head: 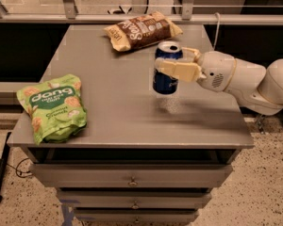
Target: Place pepsi can upright
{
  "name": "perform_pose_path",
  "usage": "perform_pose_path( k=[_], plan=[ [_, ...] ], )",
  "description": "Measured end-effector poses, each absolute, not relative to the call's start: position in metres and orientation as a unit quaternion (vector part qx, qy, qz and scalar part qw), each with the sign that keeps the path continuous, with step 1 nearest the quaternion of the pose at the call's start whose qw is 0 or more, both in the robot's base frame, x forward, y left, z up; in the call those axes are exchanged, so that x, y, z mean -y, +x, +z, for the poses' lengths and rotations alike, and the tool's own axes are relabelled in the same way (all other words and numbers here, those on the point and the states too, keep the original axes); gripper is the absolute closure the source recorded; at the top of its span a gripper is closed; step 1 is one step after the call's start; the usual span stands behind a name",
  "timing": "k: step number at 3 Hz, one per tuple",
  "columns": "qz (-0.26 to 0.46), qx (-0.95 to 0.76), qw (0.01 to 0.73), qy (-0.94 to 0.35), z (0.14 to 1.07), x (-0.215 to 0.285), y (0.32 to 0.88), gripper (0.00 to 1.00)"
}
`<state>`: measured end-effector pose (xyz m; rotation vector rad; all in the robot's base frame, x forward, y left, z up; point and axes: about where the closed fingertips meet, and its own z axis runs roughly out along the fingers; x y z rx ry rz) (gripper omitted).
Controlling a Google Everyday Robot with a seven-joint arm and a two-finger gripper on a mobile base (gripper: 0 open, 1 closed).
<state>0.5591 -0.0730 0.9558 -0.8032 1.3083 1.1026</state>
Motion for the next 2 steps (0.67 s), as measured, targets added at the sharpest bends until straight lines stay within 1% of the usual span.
perform_pose_path(
  k=[1,2],
  plan=[
    [0.471,-0.559,0.586,-0.350,0.941,0.071,0.555,1.00],
    [0.471,-0.552,0.584,-0.364,0.930,0.066,0.550,0.82]
  ],
)
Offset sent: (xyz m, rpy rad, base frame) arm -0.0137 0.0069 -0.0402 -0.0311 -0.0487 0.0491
